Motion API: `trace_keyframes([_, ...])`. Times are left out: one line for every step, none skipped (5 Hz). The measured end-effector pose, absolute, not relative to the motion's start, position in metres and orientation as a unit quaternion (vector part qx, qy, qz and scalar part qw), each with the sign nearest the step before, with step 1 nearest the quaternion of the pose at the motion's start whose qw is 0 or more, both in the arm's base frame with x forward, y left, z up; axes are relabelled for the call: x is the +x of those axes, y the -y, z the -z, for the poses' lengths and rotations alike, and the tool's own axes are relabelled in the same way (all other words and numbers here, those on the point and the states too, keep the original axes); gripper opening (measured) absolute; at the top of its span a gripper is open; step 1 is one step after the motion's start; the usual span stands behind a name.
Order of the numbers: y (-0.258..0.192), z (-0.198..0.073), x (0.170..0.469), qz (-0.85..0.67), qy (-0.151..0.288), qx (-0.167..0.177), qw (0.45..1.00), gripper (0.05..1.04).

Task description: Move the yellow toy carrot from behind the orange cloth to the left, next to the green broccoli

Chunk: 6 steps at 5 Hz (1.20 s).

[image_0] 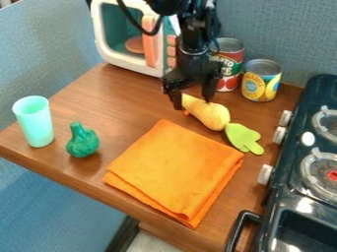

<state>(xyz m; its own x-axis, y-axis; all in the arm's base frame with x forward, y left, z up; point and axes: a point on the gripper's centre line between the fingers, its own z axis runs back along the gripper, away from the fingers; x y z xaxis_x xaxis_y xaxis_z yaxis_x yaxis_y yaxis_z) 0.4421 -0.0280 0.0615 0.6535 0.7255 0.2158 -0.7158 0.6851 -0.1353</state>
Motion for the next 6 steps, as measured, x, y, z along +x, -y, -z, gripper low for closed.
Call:
trace_keyframes([0.025, -0.053, 0.45, -0.423, 0.124, -0.01, 0.898, 1.001])
trace_keyframes([0.023, -0.057, 0.459, -0.454, 0.134, -0.007, 0.881, 1.001])
trace_keyframes([0.023, -0.051, 0.463, -0.481, 0.13, -0.008, 0.867, 1.001])
trace_keyframes([0.023, -0.037, 0.461, -0.5, 0.113, 0.002, 0.859, 1.001])
trace_keyframes([0.025, -0.031, 0.459, -0.522, 0.106, -0.004, 0.846, 0.962])
trace_keyframes([0.026, -0.027, 0.456, -0.532, 0.098, -0.005, 0.841, 0.695])
